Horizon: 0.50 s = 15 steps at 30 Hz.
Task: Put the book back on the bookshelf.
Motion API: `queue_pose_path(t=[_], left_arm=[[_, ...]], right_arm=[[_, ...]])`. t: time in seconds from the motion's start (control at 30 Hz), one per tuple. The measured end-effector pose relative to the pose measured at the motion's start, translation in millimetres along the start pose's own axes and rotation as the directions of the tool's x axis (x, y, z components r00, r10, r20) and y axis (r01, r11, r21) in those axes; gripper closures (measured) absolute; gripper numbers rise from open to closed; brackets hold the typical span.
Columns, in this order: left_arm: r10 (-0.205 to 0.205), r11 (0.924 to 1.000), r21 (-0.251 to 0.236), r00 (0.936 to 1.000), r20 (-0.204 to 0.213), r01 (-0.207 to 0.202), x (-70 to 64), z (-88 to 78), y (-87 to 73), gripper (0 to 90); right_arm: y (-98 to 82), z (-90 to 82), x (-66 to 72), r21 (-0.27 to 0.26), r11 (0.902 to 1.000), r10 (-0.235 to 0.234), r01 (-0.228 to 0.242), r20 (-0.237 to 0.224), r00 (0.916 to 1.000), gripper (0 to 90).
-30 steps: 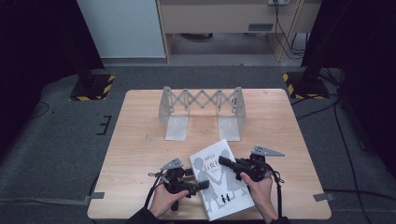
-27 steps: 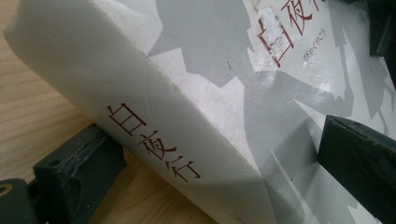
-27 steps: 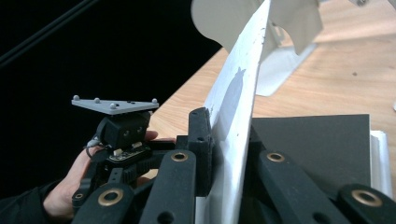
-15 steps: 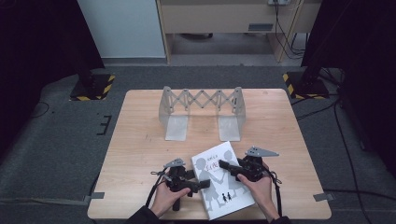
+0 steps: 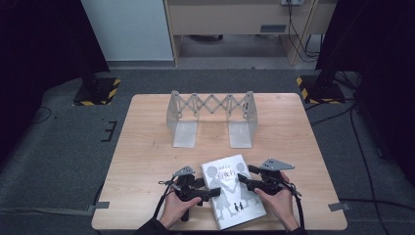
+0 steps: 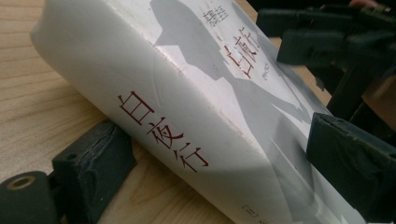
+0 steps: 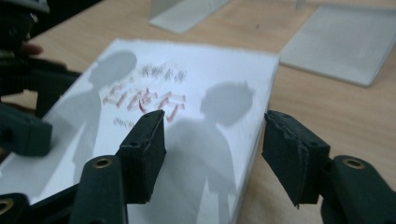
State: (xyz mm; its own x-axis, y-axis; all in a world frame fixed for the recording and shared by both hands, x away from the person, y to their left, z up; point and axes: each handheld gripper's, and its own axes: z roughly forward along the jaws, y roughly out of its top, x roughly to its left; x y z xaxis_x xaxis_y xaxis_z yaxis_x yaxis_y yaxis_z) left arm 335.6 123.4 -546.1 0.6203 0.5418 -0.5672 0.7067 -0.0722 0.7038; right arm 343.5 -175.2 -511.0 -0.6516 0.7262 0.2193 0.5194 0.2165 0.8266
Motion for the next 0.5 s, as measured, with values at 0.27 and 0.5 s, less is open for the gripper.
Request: queue_pose_path(t=[0.27,0.5], left_arm=[[0.001,1.0,0.001,1.0,-0.003,-0.001,-0.2,0.6,0.6,7.5],[0.0,1.0,0.0,1.0,-0.005,0.0,-0.4,1.2,0.8,7.0]], right_arm=[[-8.0,3.8,-5.7,-0.012,0.9963,0.084,-0.085,-0.035,0.9958,34.5],[-9.8,7.5,-6.4,-0.011,0.9926,0.12,-0.121,-0.063,0.9907,33.7]])
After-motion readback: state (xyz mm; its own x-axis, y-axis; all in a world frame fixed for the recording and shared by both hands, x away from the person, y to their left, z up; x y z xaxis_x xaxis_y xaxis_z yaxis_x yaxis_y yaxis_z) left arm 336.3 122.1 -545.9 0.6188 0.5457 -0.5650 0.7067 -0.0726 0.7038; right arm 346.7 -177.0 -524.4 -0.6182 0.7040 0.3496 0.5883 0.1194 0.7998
